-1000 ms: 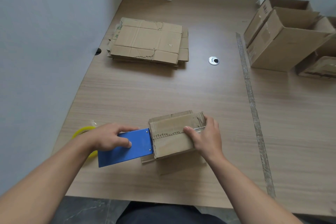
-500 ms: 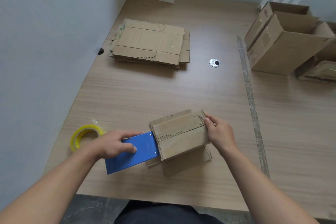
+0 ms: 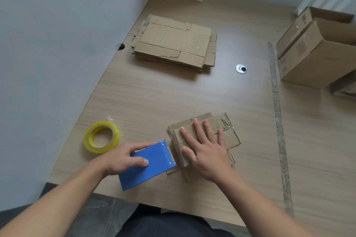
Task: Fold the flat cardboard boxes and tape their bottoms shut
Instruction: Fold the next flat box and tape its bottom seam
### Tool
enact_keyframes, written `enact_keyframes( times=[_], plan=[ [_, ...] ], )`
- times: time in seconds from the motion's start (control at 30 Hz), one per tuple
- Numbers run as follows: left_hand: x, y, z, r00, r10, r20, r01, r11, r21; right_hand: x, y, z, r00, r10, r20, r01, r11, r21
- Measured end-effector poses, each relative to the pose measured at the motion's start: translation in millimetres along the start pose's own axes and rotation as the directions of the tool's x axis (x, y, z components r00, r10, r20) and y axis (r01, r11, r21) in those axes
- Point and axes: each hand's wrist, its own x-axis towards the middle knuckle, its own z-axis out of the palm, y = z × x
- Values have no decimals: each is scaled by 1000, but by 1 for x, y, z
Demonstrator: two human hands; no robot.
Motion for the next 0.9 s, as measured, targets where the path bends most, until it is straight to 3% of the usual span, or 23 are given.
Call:
enact_keyframes(
  times=[0.2, 0.5, 0.73, 0.9],
  plan=[
    [-11, -4, -8, 1000, -19, 7, 19, 1000, 12, 0, 0, 0, 1000, -13, 16, 13, 1000, -13],
    [20, 44, 0, 998, -61, -16, 64, 965, 255, 0, -1, -3, 999, -24, 29, 24, 1000, -13],
    [17, 56, 25, 976, -46, -212, 131, 904, 407, 1, -3, 0, 1000, -13, 22, 14, 999, -44],
    [30, 61, 55, 917, -53, -396, 289, 773, 564, 0, -8, -2, 1000, -17, 23, 17, 999, -41]
  ],
)
